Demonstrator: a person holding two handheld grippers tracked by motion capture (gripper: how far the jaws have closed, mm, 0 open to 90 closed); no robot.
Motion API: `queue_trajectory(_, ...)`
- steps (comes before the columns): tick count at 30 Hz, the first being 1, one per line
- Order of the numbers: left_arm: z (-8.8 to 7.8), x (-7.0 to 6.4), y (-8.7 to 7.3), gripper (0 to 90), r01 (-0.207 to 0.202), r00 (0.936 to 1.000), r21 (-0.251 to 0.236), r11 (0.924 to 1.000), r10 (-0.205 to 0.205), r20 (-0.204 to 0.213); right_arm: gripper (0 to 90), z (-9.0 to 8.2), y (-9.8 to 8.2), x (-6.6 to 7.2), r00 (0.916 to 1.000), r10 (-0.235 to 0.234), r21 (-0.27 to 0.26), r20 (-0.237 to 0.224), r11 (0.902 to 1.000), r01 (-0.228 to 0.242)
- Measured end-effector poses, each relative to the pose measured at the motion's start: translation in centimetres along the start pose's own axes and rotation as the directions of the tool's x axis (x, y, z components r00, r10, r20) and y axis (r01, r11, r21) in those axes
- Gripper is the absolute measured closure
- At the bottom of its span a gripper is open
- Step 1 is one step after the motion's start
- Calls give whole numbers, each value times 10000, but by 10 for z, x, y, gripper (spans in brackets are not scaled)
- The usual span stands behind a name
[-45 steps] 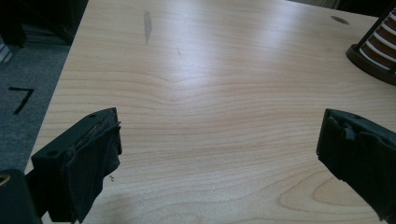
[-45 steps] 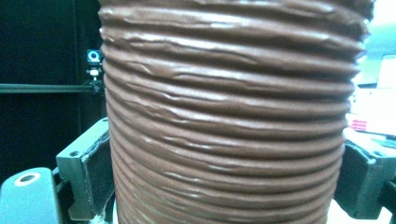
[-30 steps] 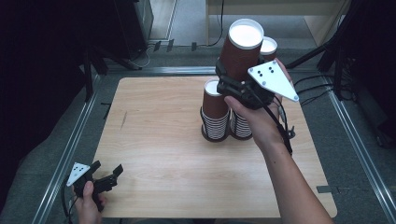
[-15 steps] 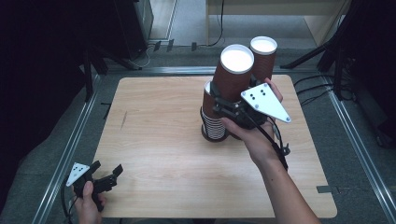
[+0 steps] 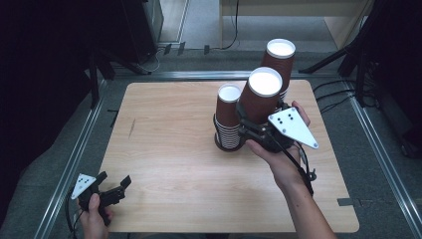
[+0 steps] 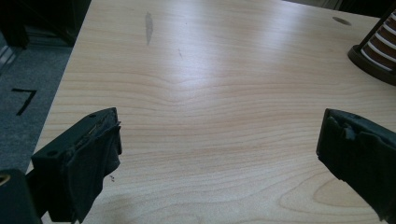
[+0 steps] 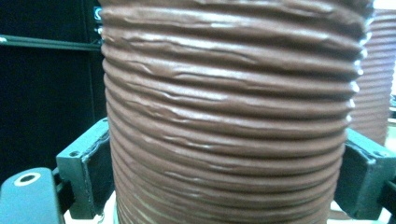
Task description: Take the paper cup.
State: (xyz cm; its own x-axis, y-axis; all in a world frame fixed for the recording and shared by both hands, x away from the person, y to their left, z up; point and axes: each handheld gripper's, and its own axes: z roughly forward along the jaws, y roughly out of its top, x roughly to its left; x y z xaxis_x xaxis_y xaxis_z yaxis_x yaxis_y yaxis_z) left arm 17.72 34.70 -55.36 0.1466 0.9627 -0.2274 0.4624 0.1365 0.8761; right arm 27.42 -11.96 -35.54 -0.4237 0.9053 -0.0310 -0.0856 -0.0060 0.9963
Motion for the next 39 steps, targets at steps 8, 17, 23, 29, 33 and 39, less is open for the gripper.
queue_trajectory(8,0,-1,0,4,-24,10000,6,10000,24,-80,105,-13,-17,-9,9998,-86,216,188,9997,82)
queue_trajectory(17,0,0,0,3,32,9999,4,10000,-32,-126,105,-22,-37,-17,9994,49,573,334,9983,-68)
queue_trajectory(23,1,-3,0,3,-194,9993,58,9998,196,-307,105,-27,-55,-20,9989,-80,809,459,9967,43)
queue_trajectory(29,3,-8,5,4,-390,9979,304,9988,405,-501,104,-31,-76,-24,9983,-31,1164,584,9932,-37)
queue_trajectory(33,5,-17,12,3,-671,9966,227,9975,681,-458,105,-33,-86,-28,9979,6,1390,645,9902,-96)
queue_trajectory(39,11,-36,18,3,-1111,9936,212,9936,1114,-171,105,-37,-96,-34,9971,-13,1534,755,9881,-104)
